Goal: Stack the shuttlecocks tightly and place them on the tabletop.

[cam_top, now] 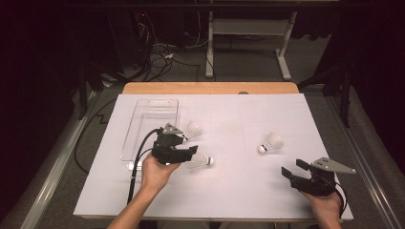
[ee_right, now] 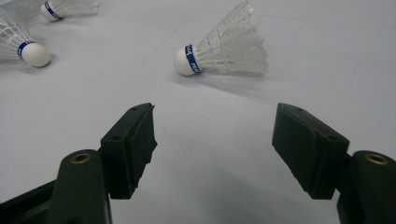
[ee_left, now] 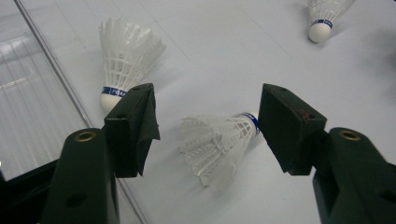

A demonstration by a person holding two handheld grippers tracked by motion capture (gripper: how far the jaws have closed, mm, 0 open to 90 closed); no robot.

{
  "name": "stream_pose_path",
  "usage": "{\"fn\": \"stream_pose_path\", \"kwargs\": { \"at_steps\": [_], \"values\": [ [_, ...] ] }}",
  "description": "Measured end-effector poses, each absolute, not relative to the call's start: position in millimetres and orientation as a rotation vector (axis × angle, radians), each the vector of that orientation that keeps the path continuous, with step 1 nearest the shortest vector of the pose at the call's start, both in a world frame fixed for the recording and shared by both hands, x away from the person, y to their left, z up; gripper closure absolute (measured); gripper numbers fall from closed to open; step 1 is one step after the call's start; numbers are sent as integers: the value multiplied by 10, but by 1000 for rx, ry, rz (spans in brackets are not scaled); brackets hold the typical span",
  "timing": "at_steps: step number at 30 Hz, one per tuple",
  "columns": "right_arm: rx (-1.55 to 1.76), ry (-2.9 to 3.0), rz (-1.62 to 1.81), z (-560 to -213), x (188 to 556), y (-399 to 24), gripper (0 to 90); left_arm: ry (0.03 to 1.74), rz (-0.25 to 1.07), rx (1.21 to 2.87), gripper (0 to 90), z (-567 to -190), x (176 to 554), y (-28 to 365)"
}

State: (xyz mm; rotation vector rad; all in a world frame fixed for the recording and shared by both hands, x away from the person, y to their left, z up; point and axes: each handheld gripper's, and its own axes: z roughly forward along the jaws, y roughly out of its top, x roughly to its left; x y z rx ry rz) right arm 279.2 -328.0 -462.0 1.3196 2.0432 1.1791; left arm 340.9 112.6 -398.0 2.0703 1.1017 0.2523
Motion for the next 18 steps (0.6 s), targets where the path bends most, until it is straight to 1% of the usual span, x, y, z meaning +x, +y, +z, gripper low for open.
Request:
{"fn": "stream_pose_path", "kwargs": {
  "at_steps": [7, 18],
  "values": [
    [1314, 2055, 1181, -4625, 2797, -3277, 304, 1114, 249, 2086, 375, -3955, 3530, 1045],
    [1300, 2066, 1174, -4622, 2793, -3265, 304, 1150, 267, 2100, 375, -4029, 3673, 974]
  ]
}}
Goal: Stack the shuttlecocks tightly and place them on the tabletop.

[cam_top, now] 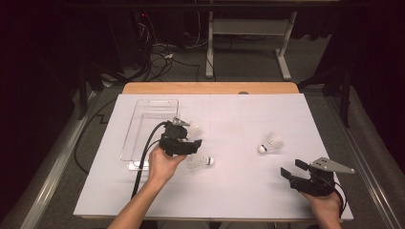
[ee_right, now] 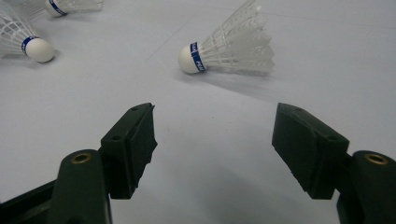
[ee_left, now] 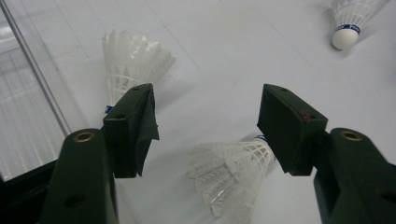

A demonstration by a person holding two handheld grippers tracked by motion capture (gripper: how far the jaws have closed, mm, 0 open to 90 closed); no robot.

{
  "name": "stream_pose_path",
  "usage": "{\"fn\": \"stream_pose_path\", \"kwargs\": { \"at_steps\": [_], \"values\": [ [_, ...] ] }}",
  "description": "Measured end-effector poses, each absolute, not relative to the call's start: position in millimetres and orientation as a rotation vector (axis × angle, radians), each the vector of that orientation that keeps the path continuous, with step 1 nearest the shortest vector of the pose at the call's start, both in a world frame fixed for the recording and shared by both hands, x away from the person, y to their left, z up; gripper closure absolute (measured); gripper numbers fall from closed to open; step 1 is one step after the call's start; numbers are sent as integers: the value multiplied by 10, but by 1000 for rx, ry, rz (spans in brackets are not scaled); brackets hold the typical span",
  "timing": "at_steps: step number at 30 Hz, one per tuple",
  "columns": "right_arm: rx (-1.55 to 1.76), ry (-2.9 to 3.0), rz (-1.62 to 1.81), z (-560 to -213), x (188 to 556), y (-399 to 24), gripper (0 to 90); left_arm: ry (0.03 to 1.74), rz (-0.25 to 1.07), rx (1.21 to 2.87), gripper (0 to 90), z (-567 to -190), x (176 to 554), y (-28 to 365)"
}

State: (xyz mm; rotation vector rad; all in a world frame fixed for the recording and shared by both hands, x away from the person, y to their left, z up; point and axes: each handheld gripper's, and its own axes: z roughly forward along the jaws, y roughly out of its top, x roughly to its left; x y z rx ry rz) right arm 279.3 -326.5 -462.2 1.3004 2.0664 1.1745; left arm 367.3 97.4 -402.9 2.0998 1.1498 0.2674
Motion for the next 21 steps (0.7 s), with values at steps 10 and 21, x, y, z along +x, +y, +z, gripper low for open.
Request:
{"fn": "stream_pose_path", "kwargs": {
  "at_steps": [10, 21],
  "values": [
    [1297, 2070, 1172, -4622, 2796, -3266, 303, 1182, 275, 2097, 381, -4061, 3773, 987],
    [1265, 2100, 1158, -4630, 2809, -3222, 303, 1210, 300, 2102, 379, -4087, 3835, 998]
  ]
}}
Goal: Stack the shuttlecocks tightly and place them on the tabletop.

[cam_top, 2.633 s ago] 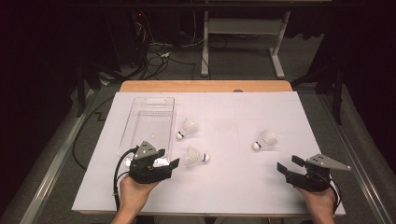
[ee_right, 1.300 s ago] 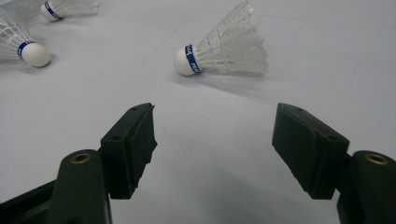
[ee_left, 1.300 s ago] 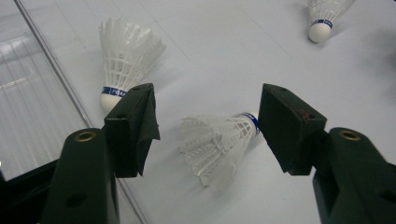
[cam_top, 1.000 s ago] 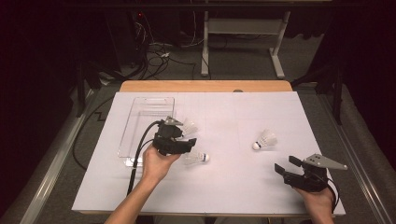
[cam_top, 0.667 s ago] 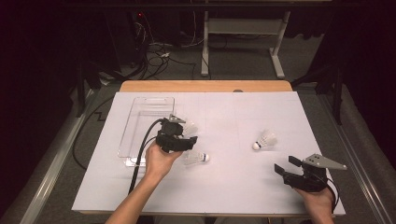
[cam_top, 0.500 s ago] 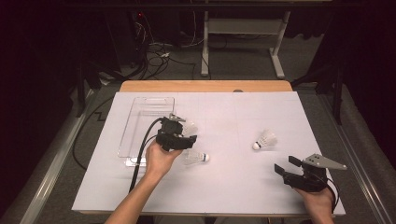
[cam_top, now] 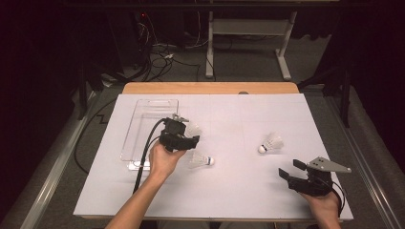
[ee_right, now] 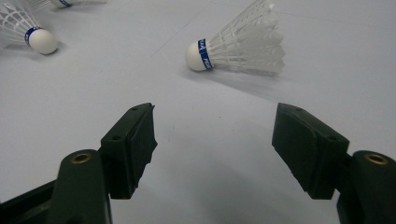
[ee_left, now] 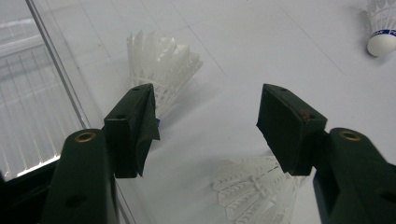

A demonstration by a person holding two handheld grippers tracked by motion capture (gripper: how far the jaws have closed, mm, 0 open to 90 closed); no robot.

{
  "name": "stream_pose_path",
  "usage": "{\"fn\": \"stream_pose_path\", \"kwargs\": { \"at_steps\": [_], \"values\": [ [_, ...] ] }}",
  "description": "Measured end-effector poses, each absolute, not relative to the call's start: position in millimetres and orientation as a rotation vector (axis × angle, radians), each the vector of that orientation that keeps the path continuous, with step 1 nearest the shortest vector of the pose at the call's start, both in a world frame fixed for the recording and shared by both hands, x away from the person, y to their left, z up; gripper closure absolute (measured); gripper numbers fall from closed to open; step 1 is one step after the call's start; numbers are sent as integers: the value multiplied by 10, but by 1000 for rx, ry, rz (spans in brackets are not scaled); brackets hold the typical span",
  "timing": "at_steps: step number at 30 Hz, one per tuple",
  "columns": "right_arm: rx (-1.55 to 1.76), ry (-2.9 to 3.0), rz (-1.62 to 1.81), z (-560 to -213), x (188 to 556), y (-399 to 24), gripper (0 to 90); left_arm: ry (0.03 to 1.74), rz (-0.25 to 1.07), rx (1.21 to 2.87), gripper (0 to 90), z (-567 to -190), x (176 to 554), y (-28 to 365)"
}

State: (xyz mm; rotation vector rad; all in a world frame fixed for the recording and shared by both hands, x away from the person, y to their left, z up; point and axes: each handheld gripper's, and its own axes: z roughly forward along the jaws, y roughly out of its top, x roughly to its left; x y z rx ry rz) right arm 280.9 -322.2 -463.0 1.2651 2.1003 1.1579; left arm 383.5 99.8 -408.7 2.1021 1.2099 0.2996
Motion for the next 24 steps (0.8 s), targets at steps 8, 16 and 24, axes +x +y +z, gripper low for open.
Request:
{"fn": "stream_pose_path", "kwargs": {
  "at_steps": [8, 16, 24],
  "values": [
    [1264, 2104, 1158, -4630, 2809, -3221, 303, 1198, 315, 2116, 384, -4001, 3879, 928],
    [1270, 2104, 1161, -4632, 2807, -3233, 303, 1226, 335, 2114, 380, -3975, 4020, 882],
    [1267, 2111, 1161, -4637, 2814, -3229, 302, 1285, 312, 2112, 367, -3963, 4203, 850]
  ]
}}
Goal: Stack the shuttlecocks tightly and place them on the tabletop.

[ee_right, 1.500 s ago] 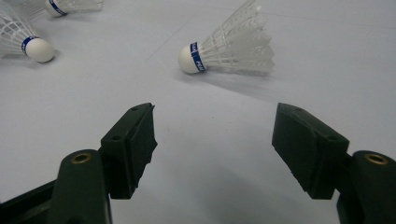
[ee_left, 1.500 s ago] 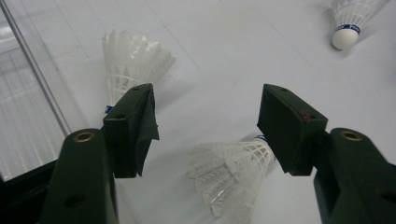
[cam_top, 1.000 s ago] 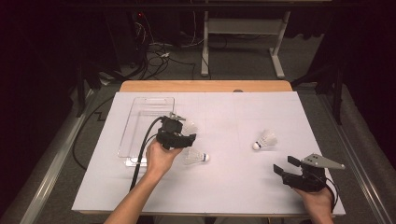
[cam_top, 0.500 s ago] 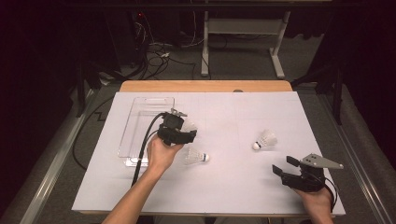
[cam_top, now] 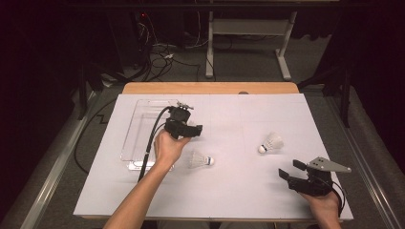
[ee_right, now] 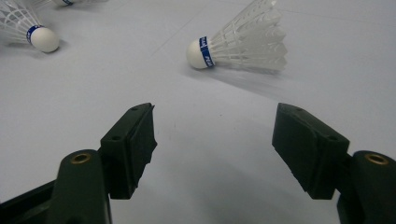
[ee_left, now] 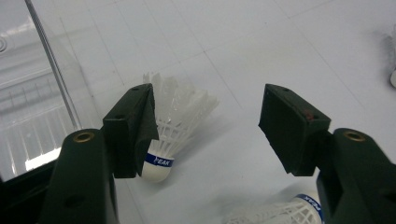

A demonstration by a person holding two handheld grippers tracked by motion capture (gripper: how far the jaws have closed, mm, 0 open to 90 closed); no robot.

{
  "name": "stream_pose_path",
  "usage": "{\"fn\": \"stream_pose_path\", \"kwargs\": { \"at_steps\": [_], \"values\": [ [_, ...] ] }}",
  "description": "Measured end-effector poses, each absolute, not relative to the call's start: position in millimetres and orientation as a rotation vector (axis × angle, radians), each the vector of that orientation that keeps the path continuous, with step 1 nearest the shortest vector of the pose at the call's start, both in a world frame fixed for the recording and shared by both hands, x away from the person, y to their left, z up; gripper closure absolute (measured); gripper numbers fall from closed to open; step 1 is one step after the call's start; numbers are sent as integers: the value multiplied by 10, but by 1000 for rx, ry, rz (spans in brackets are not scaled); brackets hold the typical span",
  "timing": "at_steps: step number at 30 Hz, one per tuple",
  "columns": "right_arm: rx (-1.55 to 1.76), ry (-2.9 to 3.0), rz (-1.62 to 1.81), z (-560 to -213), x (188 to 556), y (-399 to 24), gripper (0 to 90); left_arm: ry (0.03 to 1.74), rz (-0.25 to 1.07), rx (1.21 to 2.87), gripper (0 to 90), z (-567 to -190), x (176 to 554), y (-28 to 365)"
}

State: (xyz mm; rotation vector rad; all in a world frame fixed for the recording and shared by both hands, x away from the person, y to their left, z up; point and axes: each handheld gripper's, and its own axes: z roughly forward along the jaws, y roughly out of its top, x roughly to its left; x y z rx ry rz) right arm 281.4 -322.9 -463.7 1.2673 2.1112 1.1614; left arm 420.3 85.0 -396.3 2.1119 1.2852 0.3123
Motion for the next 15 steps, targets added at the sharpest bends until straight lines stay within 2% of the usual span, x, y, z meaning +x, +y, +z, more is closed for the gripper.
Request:
{"fn": "stream_pose_path", "kwargs": {
  "at_steps": [15],
  "values": [
    [1270, 2120, 1156, -4651, 2842, -3250, 303, 1341, 328, 2135, 362, -3971, 4415, 689]
  ]
}}
